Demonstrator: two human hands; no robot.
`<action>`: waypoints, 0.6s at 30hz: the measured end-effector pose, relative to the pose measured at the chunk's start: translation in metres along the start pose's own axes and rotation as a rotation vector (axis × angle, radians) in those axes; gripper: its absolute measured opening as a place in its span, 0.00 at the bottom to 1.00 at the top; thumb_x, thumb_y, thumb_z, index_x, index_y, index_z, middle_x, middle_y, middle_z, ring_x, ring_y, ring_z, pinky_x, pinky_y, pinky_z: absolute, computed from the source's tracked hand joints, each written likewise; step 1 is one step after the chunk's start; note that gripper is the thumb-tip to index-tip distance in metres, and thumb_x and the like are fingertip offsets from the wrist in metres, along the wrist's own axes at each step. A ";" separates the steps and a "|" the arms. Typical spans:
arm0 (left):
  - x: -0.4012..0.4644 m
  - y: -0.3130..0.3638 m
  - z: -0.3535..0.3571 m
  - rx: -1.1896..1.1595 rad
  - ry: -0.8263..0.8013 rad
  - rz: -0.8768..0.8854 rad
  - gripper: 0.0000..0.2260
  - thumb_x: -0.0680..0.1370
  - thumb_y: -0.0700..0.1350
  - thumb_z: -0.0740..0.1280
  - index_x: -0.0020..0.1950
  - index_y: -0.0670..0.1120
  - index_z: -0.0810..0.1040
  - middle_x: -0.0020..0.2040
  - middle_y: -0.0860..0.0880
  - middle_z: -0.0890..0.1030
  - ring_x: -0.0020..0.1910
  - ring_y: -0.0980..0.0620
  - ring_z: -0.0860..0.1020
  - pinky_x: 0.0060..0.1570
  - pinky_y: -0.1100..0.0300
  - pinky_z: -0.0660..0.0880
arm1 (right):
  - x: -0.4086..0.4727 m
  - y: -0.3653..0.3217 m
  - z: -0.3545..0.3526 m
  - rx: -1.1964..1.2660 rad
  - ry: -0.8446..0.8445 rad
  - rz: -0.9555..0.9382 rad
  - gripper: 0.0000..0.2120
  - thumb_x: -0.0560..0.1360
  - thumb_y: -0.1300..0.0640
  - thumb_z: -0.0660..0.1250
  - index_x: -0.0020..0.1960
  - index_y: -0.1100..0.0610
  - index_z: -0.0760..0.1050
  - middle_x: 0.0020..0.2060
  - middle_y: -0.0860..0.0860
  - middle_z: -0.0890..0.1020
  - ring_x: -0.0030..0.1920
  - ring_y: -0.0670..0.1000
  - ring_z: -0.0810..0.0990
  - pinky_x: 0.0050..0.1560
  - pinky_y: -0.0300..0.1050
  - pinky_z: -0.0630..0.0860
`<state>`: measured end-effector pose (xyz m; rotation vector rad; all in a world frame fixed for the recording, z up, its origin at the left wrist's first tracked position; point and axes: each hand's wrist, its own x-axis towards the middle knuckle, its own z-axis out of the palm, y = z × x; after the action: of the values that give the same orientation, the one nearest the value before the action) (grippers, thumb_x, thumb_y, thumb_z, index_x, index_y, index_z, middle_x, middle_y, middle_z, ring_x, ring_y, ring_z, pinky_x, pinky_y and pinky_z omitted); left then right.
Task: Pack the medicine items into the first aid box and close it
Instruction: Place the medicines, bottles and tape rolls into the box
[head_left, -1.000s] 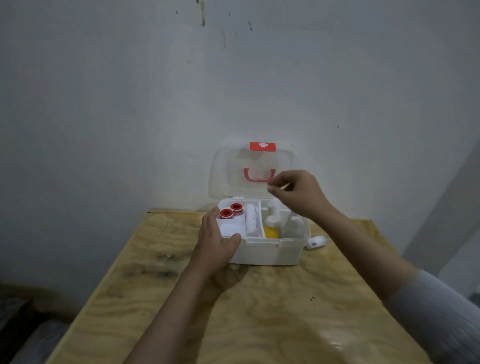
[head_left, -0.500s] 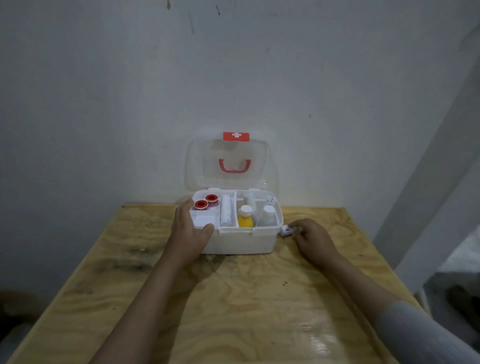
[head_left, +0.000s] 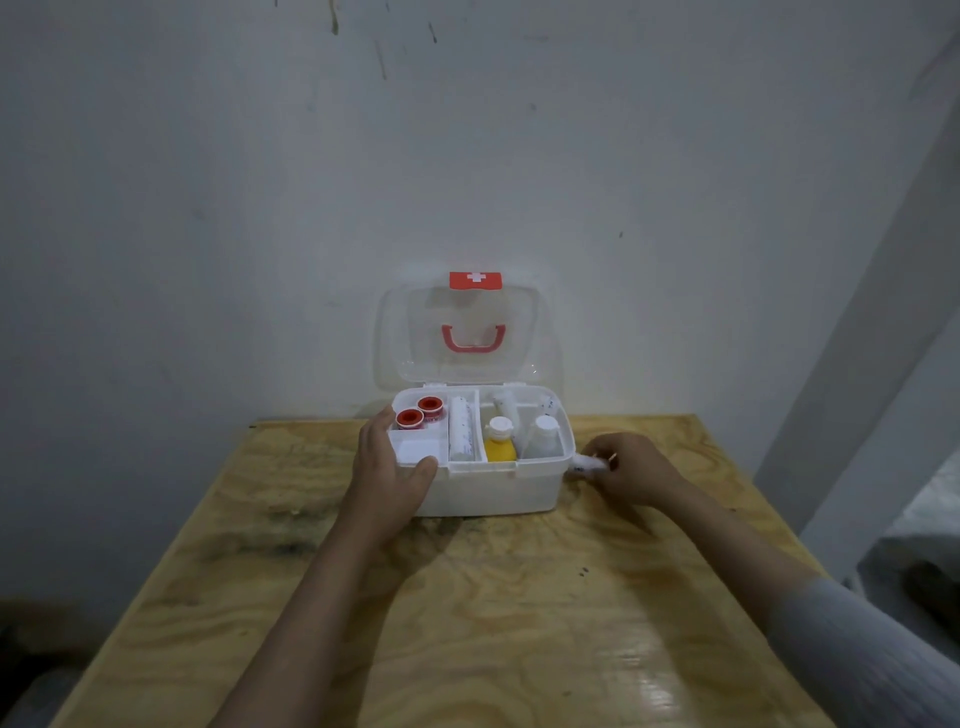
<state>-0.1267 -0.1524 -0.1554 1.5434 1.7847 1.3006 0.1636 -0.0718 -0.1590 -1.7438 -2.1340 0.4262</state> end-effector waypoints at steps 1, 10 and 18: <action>0.000 -0.001 0.000 0.000 -0.001 0.003 0.31 0.73 0.45 0.68 0.72 0.51 0.56 0.73 0.48 0.60 0.70 0.48 0.64 0.65 0.52 0.68 | -0.001 -0.003 -0.003 0.055 0.081 -0.012 0.07 0.69 0.56 0.71 0.48 0.54 0.81 0.46 0.53 0.85 0.42 0.50 0.79 0.44 0.45 0.76; 0.002 -0.003 -0.002 -0.012 -0.021 0.011 0.31 0.73 0.46 0.68 0.72 0.51 0.56 0.73 0.49 0.60 0.70 0.47 0.63 0.65 0.51 0.68 | -0.011 -0.121 -0.063 0.294 0.261 -0.389 0.12 0.69 0.57 0.73 0.52 0.57 0.80 0.43 0.50 0.79 0.40 0.48 0.79 0.40 0.37 0.76; -0.004 0.003 -0.012 -0.064 -0.071 0.045 0.28 0.73 0.49 0.68 0.69 0.55 0.59 0.67 0.54 0.62 0.63 0.55 0.64 0.59 0.58 0.67 | 0.018 -0.191 -0.015 -0.003 -0.181 -0.507 0.10 0.67 0.60 0.75 0.48 0.59 0.81 0.46 0.54 0.84 0.41 0.48 0.79 0.42 0.38 0.74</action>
<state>-0.1335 -0.1603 -0.1479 1.5823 1.6580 1.2949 0.0005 -0.0920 -0.0595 -1.1318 -2.5918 0.4476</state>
